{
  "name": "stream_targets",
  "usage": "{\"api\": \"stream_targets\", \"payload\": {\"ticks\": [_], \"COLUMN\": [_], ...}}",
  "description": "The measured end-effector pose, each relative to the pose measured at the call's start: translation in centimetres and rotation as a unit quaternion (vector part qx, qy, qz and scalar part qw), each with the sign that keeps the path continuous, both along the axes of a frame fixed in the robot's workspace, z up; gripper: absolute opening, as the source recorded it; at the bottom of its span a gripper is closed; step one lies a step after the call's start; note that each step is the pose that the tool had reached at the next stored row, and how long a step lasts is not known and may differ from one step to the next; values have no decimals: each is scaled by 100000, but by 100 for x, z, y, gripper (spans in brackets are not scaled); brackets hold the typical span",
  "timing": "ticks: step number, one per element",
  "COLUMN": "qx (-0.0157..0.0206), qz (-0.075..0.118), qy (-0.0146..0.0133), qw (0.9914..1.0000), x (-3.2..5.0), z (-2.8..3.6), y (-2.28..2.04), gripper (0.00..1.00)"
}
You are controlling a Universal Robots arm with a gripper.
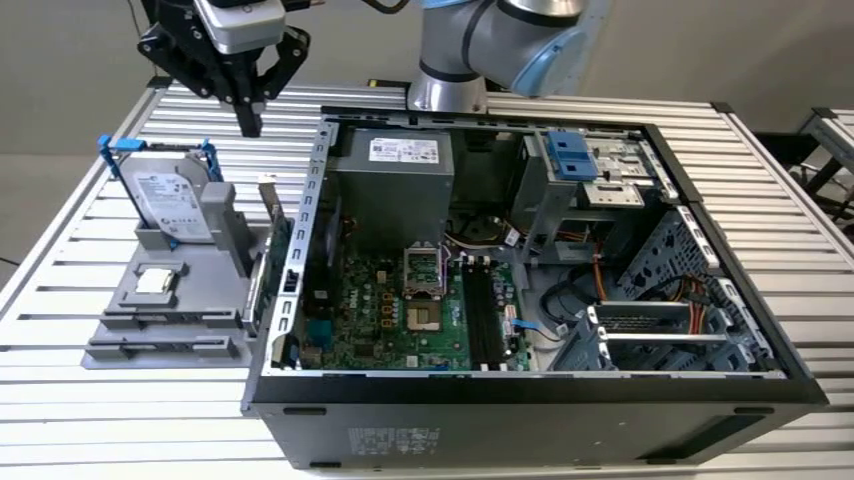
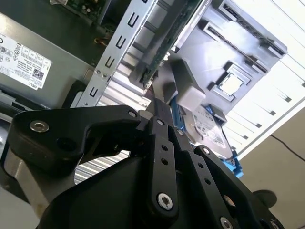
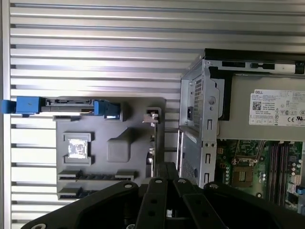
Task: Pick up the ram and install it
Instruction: 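Reach for the ram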
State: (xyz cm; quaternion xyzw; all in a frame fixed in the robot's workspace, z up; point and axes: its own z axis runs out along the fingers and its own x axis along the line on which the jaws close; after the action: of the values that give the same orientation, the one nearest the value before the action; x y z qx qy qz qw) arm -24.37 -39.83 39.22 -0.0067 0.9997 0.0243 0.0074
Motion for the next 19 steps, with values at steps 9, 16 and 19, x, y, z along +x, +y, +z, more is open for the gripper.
{"api": "stream_targets", "payload": {"ticks": [9,16,19], "qx": [2,3,2], "qz": [300,533,625], "qy": [-1,-4,-3], "qw": [100000,99999,99998], "x": [-178,-320,-385], "z": [-1,-2,-2], "y": [1,2,2], "gripper": [0,0,0]}}
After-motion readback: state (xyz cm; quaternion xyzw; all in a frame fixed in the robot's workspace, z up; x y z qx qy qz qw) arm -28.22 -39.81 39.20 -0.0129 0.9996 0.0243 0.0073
